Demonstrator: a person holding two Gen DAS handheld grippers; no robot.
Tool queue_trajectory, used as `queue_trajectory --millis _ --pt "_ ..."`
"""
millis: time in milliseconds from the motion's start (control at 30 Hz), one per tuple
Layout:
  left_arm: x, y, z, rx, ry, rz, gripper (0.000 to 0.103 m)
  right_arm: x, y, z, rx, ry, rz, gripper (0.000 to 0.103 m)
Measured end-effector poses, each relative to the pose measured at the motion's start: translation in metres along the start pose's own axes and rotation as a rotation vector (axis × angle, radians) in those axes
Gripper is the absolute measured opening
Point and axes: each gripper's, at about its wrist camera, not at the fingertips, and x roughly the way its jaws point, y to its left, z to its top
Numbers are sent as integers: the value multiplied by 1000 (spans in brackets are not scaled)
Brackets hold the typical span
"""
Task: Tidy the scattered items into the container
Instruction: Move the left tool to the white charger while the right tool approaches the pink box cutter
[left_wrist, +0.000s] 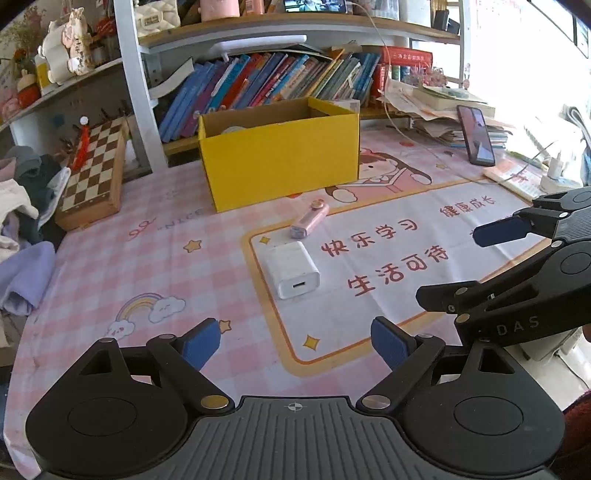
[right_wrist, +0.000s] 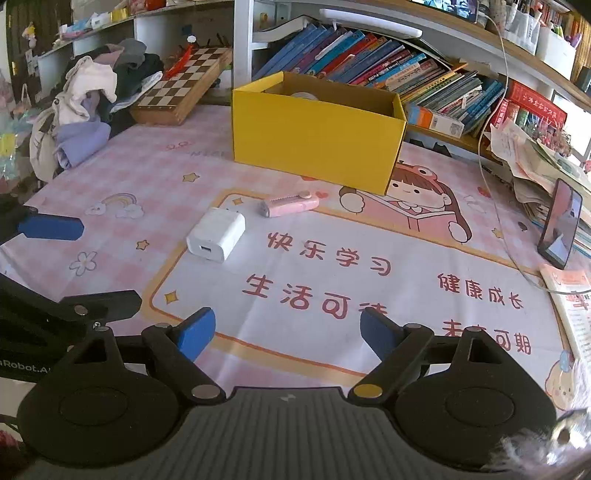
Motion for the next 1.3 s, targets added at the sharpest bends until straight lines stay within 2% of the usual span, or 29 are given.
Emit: queue_trajectory --millis 467,733,867,1300 --pt "12 3 6 -53 3 -13 92 1 -10 11 1 -44 -27 86" --pt "23 6 12 -76 24 -11 93 13 -16 20 -4 -25 -20 86" --pt "28 5 17 -74 20 -10 98 19 -19 25 -12 -21 -13 86" --pt "50 2 31 -71 5 12 98 45 -34 47 -44 -15 31 86"
